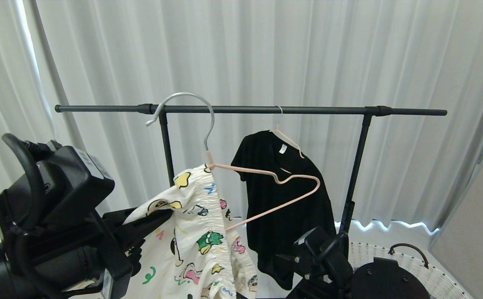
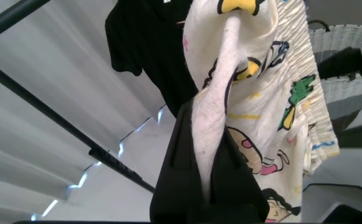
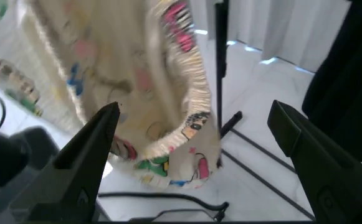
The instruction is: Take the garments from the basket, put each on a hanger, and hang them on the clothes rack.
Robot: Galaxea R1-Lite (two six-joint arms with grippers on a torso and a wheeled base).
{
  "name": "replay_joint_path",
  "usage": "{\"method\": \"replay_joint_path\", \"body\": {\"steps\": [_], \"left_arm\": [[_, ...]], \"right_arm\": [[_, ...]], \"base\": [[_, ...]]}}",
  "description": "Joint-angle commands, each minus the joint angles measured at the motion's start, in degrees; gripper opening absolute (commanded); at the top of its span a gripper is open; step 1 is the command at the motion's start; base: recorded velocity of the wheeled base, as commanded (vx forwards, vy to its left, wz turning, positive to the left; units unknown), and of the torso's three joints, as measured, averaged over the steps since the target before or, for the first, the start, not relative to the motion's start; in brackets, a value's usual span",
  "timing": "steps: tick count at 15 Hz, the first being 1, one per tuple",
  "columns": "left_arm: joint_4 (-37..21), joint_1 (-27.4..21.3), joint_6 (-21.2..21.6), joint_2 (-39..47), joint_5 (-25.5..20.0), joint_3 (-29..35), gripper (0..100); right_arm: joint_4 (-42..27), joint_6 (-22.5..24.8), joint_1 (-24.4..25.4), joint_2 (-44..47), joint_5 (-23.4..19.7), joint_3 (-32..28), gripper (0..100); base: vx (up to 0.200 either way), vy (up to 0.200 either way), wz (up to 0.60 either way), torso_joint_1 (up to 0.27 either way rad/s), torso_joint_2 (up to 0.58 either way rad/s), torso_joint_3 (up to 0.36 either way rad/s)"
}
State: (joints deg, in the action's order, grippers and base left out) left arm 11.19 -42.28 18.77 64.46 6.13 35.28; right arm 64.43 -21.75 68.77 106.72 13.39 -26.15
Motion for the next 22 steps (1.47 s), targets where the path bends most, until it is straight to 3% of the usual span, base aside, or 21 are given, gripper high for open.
{"method": "replay_joint_path", "body": {"steps": [1,5,12,15,17,19,22], "left_arm": [[0.06,-0.70,0.56,-0.22,0.02,-0.30,0],[2.70,-0.53,0.74,0.05,0.11,-0.30,0],[3.40,0.70,1.00,-0.39,0.28,-1.97,0],[3.75,4.31,6.71,-2.24,0.37,-6.80,0],[4.28,4.48,6.98,-3.56,0.28,-9.00,0],[4.28,4.57,7.24,-5.31,0.28,-11.46,0],[4.28,4.48,7.59,-5.49,0.28,-14.89,0]], "right_arm": [[0.00,0.65,-0.12,1.56,1.64,0.31,100],[-0.18,5.22,-5.66,1.74,4.02,5.93,100],[0.00,10.59,-17.26,1.39,4.19,6.29,100],[0.00,13.40,-23.15,0.16,3.93,6.29,100],[0.00,14.28,-26.23,-0.11,3.75,6.20,100],[0.00,14.89,-28.60,-0.63,3.23,5.93,100],[0.00,16.47,-28.95,-4.06,-1.87,6.37,100]], "base": [[0.000,0.000,0.00,0.000,0.00,0.000],[0.000,0.000,0.00,0.000,0.00,0.000],[0.000,0.000,0.00,0.000,0.00,0.000],[0.000,0.000,0.00,0.000,0.00,0.000],[0.000,0.000,0.00,0.000,0.00,0.000],[0.000,0.000,0.00,0.000,0.00,0.000],[0.000,0.000,0.00,0.000,0.00,0.000]]}}
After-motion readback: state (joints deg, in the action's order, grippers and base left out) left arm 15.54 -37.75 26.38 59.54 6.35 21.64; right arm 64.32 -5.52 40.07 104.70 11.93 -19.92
